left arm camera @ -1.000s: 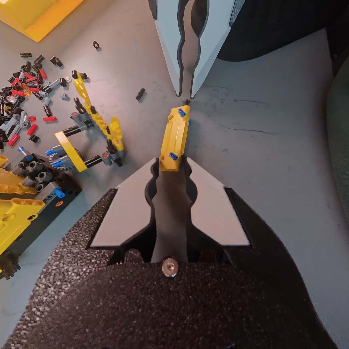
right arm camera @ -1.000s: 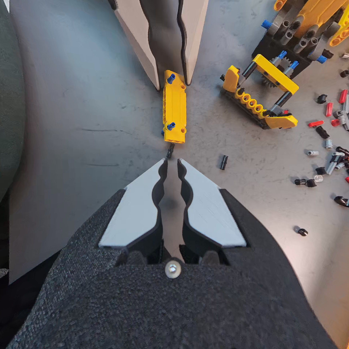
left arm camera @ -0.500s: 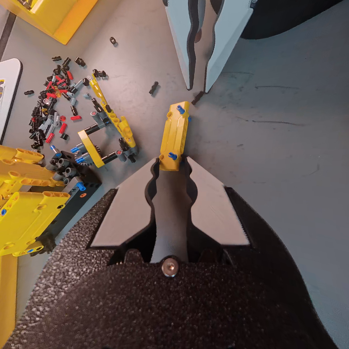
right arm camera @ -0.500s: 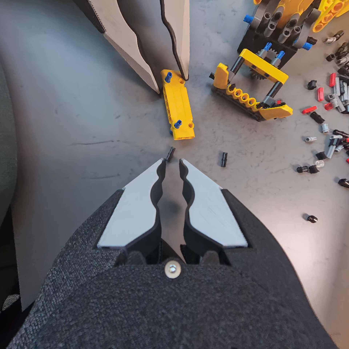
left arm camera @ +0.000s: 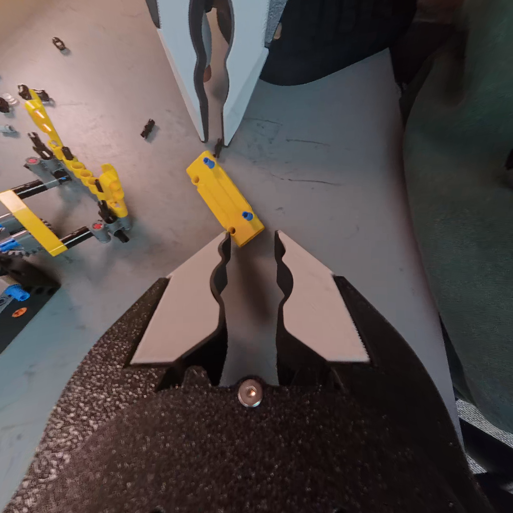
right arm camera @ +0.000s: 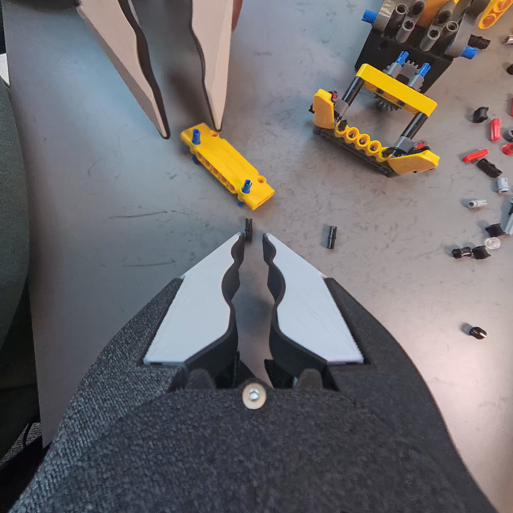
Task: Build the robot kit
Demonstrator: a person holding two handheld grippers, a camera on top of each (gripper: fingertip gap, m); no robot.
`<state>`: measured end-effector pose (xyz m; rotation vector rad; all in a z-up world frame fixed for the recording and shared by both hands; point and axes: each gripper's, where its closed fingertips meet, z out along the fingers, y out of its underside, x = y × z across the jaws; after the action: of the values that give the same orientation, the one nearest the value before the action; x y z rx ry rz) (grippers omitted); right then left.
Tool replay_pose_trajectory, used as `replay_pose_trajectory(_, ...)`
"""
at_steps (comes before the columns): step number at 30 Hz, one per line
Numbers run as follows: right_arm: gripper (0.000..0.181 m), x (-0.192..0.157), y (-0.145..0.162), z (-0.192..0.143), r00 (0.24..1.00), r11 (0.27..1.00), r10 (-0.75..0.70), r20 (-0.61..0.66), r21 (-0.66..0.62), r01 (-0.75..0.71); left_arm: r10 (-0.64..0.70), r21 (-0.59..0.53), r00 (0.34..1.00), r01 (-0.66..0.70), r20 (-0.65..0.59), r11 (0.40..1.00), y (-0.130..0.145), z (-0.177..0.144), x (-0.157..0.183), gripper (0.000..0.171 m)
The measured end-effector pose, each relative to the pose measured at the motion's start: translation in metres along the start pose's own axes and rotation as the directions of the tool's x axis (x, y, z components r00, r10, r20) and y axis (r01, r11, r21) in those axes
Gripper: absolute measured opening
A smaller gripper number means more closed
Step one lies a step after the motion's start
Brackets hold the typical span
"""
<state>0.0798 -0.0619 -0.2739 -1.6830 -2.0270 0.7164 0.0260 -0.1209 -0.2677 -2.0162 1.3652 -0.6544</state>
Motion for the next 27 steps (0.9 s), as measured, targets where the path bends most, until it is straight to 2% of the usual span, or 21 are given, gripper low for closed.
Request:
replay_pose_trajectory(7,0.010,0.001,-0.001,0.001,1.000,1.000,0.009,0.008,0.011,-0.009,-0.013,0.082,0.999,0.017,-0.049,0.997,-0.011,-0.008,0.005,0.029)
replay_pose_trajectory(17,0.004,0.004,-0.003,-0.003,1.000,0.999,-0.009,-0.026,0.031,0.010,-0.088,0.218,0.995,0.078,0.036,0.973,-0.027,-0.017,-0.020,0.028)
replay_pose_trajectory(22,0.004,-0.009,-0.046,-0.037,0.997,0.957,-0.059,-0.046,0.281,0.070,-0.107,0.352,0.994,0.091,0.026,0.931,-0.053,-0.022,-0.019,0.024)
replay_pose_trajectory(25,0.004,-0.017,-0.062,-0.040,0.994,0.939,-0.092,-0.066,0.326,0.109,-0.082,0.416,0.997,0.079,-0.011,0.906,-0.071,-0.023,-0.011,0.024)
replay_pose_trajectory(27,0.004,-0.022,-0.065,-0.036,0.991,0.937,-0.120,-0.054,0.325,0.131,-0.064,0.417,0.998,0.062,-0.010,0.907,-0.073,-0.021,-0.008,0.023)
